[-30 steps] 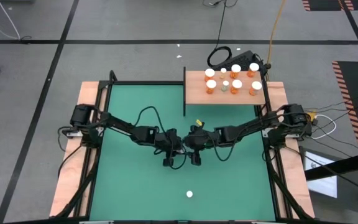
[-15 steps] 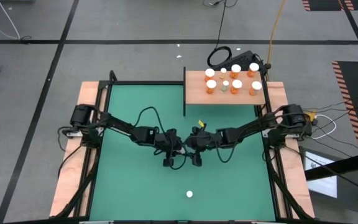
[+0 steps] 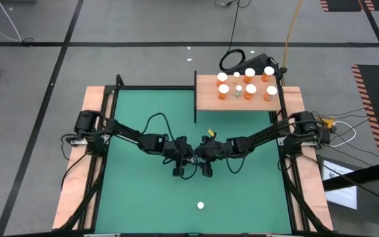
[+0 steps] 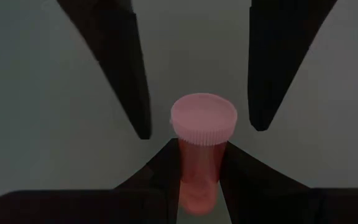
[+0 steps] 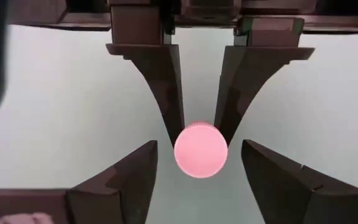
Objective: Pick and place medicine bottles onto shelf by color
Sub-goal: Put the pink pill bottle on the shelf
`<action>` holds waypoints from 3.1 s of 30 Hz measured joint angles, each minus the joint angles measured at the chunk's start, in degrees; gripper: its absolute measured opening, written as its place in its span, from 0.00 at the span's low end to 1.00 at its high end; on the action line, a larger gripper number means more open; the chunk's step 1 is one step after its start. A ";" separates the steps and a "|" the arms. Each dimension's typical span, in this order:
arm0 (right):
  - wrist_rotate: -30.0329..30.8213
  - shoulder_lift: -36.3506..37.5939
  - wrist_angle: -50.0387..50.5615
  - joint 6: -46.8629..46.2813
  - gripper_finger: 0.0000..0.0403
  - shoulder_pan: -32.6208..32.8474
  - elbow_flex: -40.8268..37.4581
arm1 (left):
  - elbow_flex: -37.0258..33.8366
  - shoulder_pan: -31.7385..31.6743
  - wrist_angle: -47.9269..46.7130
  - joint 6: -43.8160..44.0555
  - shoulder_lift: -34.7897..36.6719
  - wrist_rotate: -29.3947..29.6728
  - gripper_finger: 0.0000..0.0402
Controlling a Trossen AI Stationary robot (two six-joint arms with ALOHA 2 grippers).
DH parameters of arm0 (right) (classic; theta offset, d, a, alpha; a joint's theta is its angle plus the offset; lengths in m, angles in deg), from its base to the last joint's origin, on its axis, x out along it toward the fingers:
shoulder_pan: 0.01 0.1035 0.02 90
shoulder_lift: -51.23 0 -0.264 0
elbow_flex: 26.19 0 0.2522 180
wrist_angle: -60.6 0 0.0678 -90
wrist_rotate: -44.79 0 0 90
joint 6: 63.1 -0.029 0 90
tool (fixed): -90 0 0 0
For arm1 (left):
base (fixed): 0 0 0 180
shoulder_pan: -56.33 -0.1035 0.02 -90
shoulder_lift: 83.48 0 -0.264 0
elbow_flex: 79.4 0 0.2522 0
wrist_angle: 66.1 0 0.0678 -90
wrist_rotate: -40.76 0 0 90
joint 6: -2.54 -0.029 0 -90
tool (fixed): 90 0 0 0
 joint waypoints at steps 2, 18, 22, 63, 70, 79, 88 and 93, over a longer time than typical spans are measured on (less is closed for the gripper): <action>-0.02 0.01 -0.02 0.86 0.51 0.00 0.00 | -0.02 -0.02 0.19 0.75 -0.02 0.00 0.23; -1.36 0.02 -1.68 2.11 0.29 0.00 0.04 | -0.02 -0.14 0.07 10.18 -0.09 -3.12 0.23; -2.74 0.02 -1.63 1.63 0.32 0.11 0.04 | -0.02 -0.07 0.32 8.62 -0.11 -2.93 0.23; -2.56 0.04 -2.16 0.15 0.46 -0.42 0.04 | -0.09 0.32 5.13 8.09 -0.26 -1.33 0.23; -2.89 0.05 -1.49 0.16 0.42 -0.52 0.04 | -0.09 0.59 5.26 8.22 -0.24 -1.33 0.23; -3.19 0.07 -1.18 0.31 0.30 -0.50 0.04 | -0.09 0.57 5.22 7.74 -0.22 -1.33 0.23; -4.47 0.09 -1.16 0.15 0.29 -0.55 0.04 | -0.09 0.68 5.19 8.23 -0.11 -0.26 0.29; -5.97 1.43 1.50 -0.03 0.29 -0.81 0.04 | -0.05 0.68 5.48 8.74 -0.02 1.84 0.53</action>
